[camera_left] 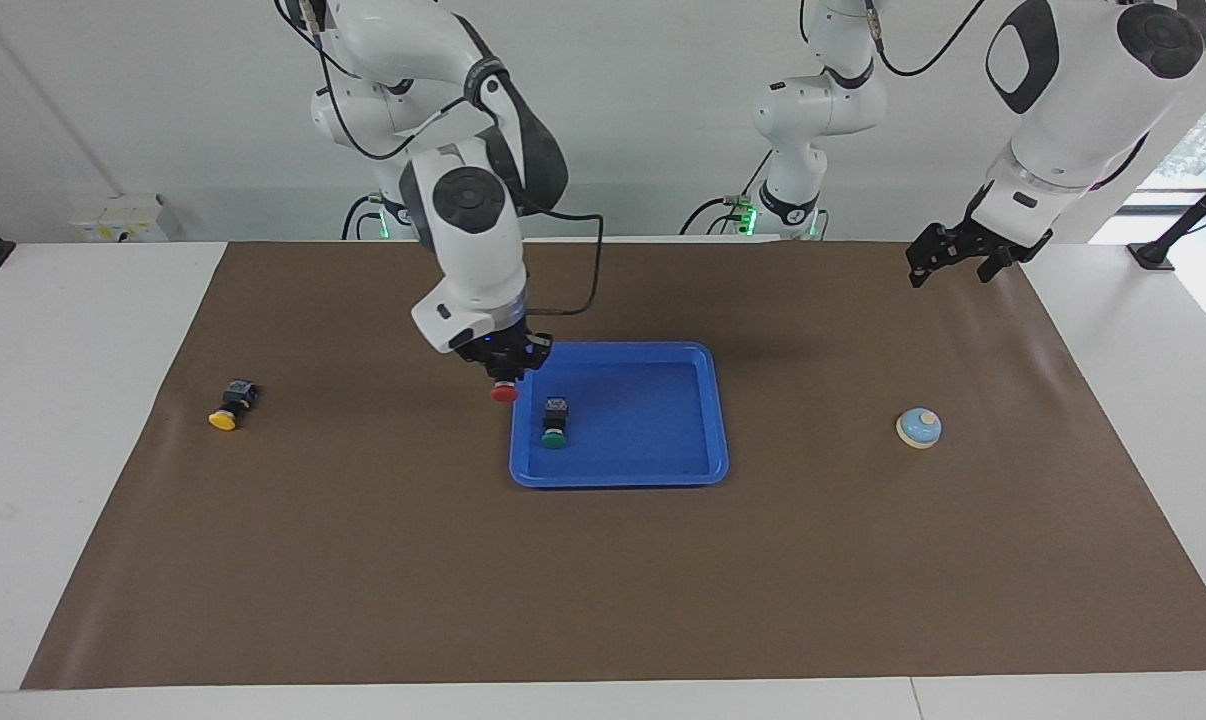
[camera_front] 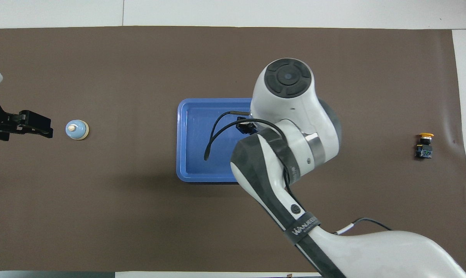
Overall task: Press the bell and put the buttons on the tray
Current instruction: 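Carry the red button into the blue tray and release it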
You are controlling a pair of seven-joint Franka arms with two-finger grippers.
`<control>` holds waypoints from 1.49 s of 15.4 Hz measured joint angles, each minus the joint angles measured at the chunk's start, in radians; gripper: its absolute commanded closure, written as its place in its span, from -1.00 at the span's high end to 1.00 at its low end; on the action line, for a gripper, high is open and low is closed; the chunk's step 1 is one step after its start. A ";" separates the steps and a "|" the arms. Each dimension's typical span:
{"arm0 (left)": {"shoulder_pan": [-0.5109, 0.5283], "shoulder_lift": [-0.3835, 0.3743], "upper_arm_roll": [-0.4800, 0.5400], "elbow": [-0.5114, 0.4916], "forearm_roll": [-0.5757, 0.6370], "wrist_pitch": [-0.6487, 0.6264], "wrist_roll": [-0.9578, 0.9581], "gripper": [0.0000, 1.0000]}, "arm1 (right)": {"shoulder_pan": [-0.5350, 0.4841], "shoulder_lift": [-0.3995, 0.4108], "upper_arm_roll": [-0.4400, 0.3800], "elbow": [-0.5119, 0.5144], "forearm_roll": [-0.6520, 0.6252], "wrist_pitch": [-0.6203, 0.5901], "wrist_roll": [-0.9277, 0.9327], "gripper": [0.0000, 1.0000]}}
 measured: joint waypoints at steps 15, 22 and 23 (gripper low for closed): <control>0.000 0.000 0.000 0.000 0.000 0.000 0.000 1.00 | 0.083 0.111 -0.001 -0.165 0.002 0.371 0.035 -0.48; 0.000 0.000 0.000 0.000 0.000 0.000 0.000 1.00 | 0.076 0.083 -0.013 -0.166 0.002 0.332 0.046 1.00; 0.000 0.000 0.000 0.000 0.000 0.000 0.000 1.00 | 0.063 0.071 -0.018 -0.157 0.002 0.301 0.047 1.00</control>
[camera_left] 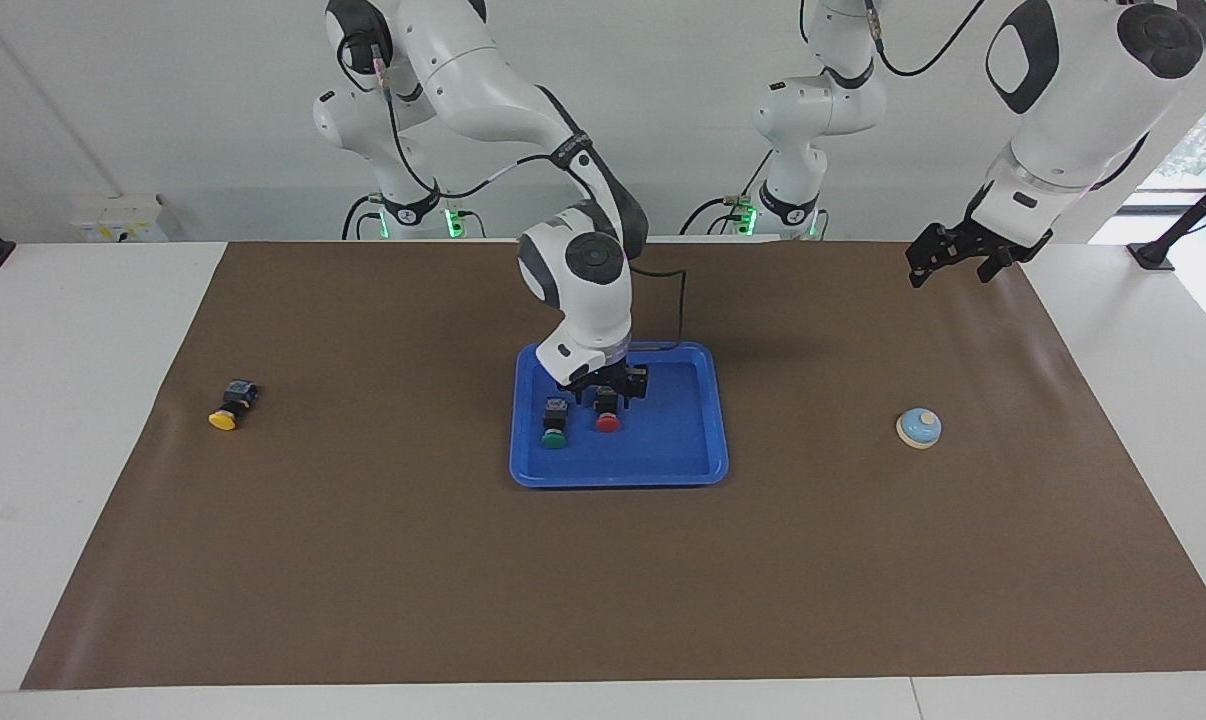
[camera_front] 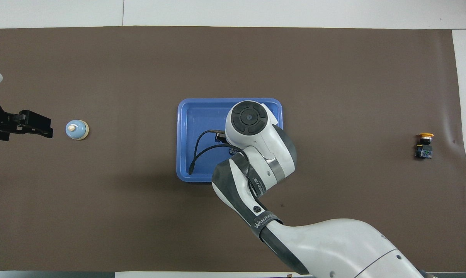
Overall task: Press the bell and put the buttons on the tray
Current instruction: 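Carry the red button into the blue tray and release it, then grasp the yellow-capped button with the right gripper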
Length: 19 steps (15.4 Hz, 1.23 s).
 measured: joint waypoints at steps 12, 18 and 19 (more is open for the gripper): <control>0.000 0.000 0.000 0.000 0.000 0.000 0.000 1.00 | -0.642 -0.192 -0.018 -0.003 -0.074 -0.285 -0.655 1.00; 0.000 0.000 0.000 0.000 0.000 0.000 0.000 1.00 | -0.799 -0.215 -0.016 -0.198 -0.147 -0.050 -0.791 1.00; 0.000 0.000 0.000 0.000 0.000 0.000 0.000 1.00 | -0.829 -0.221 -0.016 -0.248 -0.147 0.018 -0.832 1.00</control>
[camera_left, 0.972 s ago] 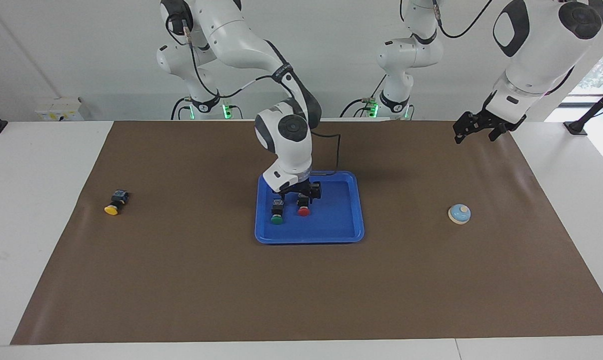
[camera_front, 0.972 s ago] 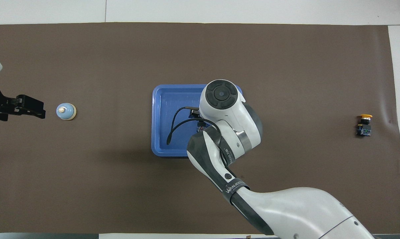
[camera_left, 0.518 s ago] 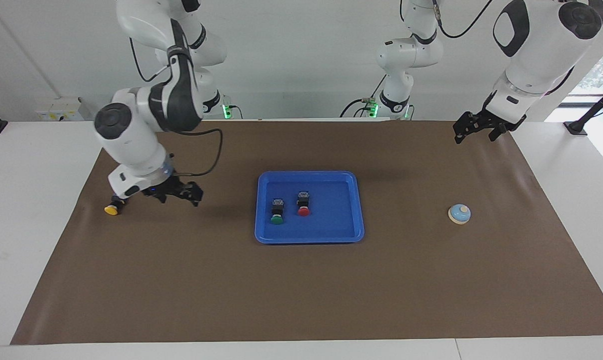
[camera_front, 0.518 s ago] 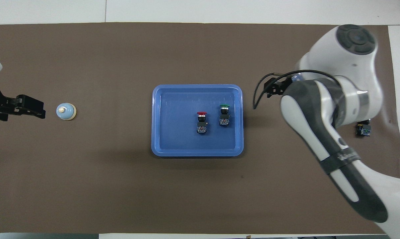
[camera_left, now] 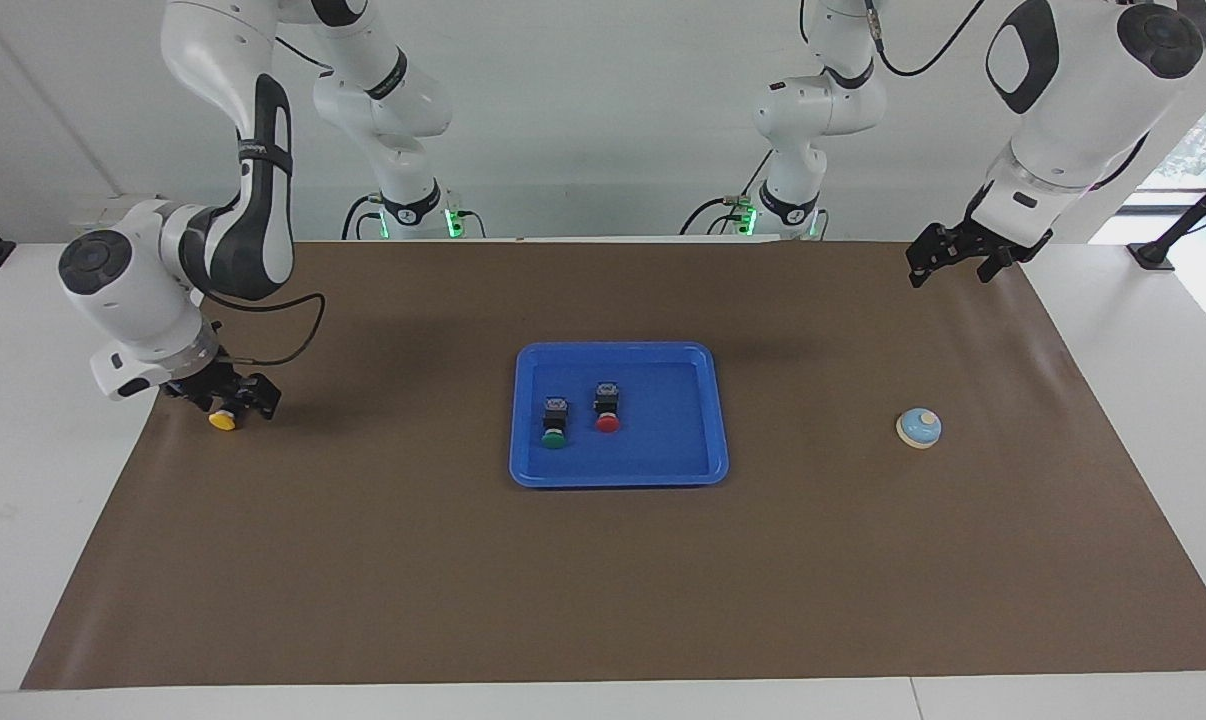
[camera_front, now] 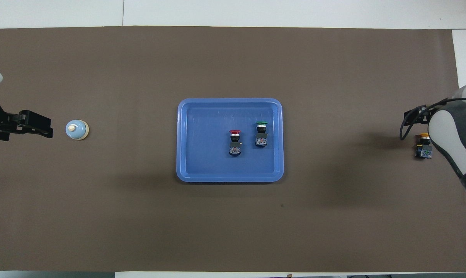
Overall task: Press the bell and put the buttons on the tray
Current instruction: 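Grasp the yellow-capped button with the right gripper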
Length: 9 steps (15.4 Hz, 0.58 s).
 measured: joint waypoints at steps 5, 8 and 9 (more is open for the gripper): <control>0.000 0.000 0.000 0.000 0.000 0.000 0.000 1.00 | -0.081 -0.008 0.001 -0.114 0.000 0.106 -0.071 1.00; 0.000 0.000 0.000 0.000 0.000 0.000 0.000 1.00 | -0.090 -0.029 0.001 -0.167 0.000 0.143 -0.072 1.00; 0.000 0.000 0.000 0.000 0.000 0.000 0.000 1.00 | -0.098 -0.035 0.001 -0.187 0.000 0.165 -0.083 0.88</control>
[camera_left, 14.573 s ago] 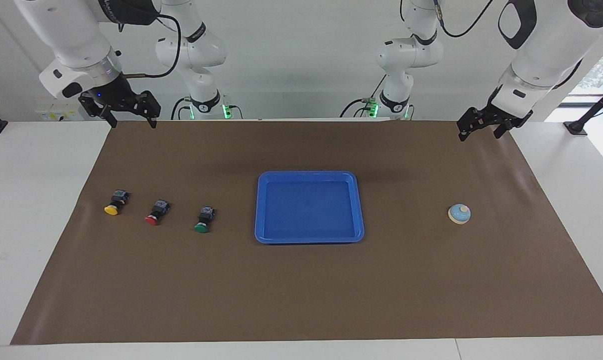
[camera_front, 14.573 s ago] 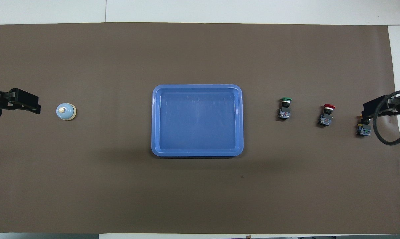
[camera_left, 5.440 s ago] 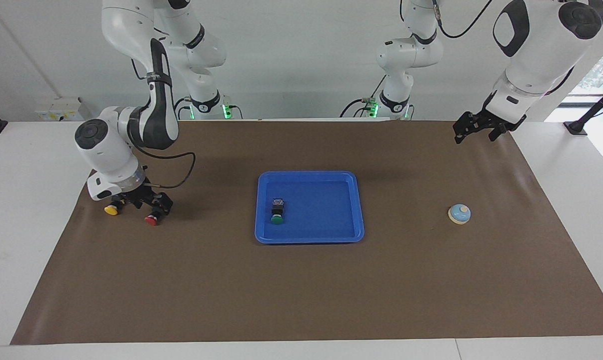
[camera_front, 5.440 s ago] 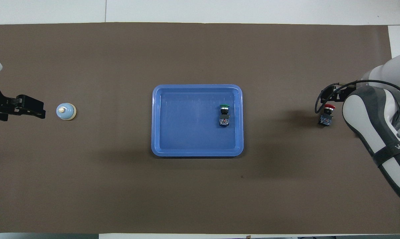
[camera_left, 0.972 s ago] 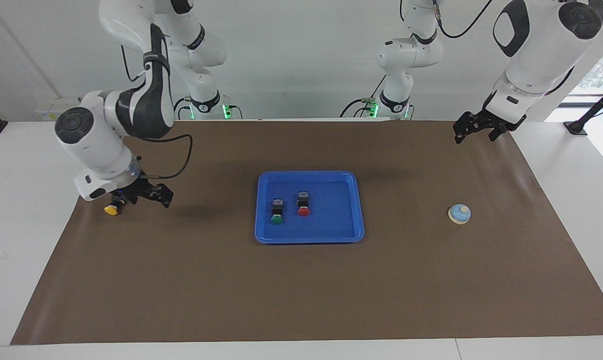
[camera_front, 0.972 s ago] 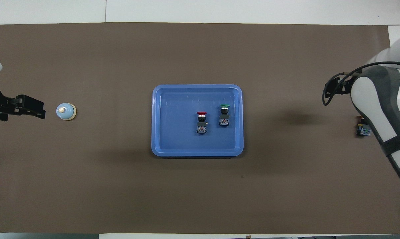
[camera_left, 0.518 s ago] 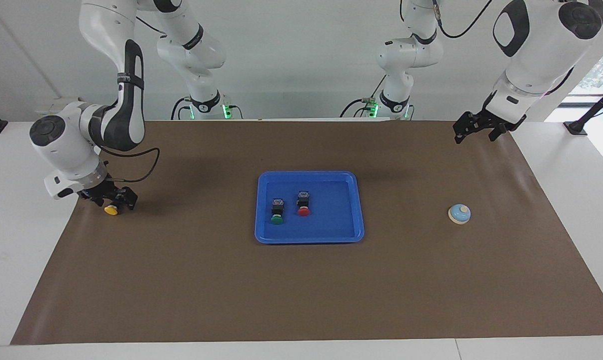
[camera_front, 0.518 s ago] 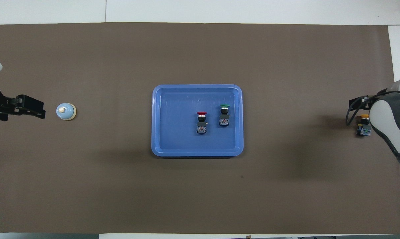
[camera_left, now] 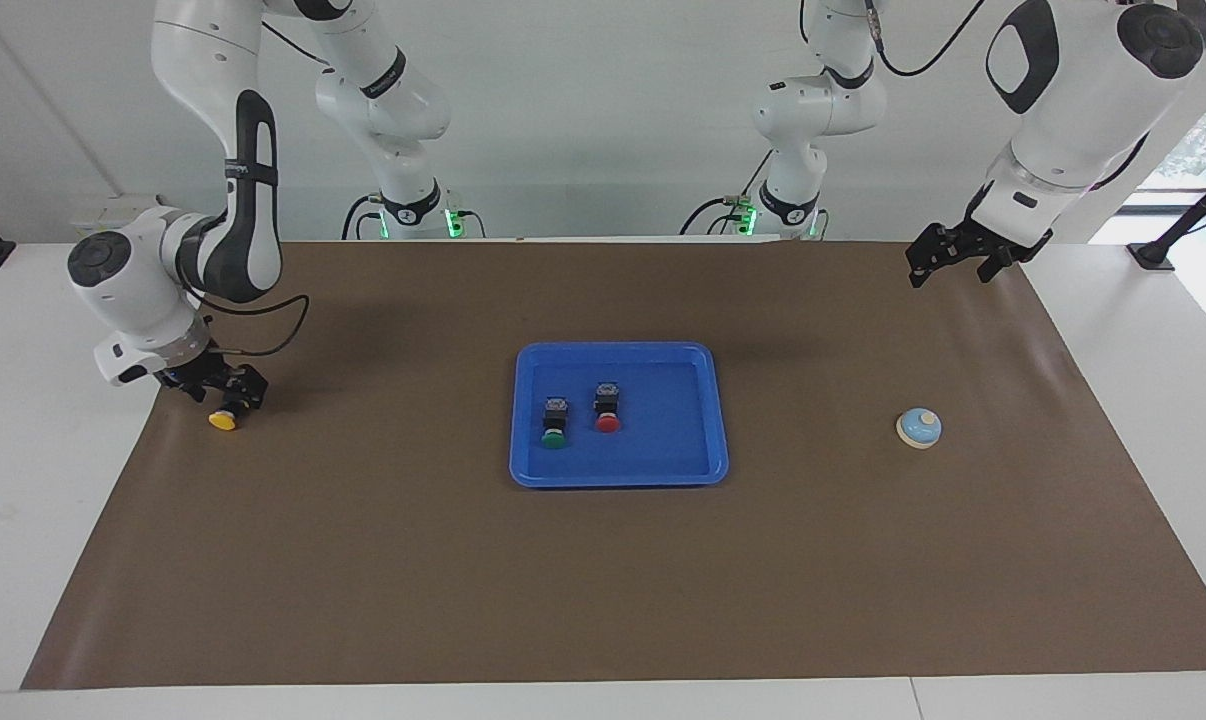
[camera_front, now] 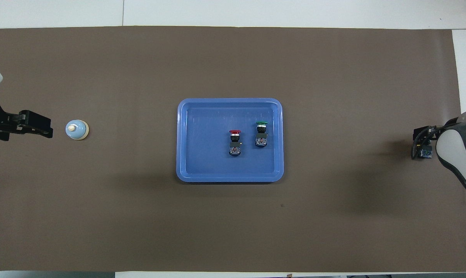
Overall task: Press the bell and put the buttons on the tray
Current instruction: 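Grasp the yellow-capped button with the right gripper, then carry the yellow button into the blue tray and release it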
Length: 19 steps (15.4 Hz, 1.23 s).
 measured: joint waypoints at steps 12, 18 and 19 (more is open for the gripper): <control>0.000 0.000 0.000 0.000 0.000 0.000 0.000 1.00 | -0.031 -0.024 0.029 -0.059 0.000 0.062 -0.059 -1.00; 0.000 0.000 0.000 0.000 0.000 0.000 0.000 1.00 | 0.116 -0.041 0.046 0.082 0.001 -0.180 0.110 -1.00; 0.000 0.000 0.000 0.000 0.000 0.000 0.000 1.00 | 0.169 -0.044 0.048 0.133 0.002 -0.250 0.186 -1.00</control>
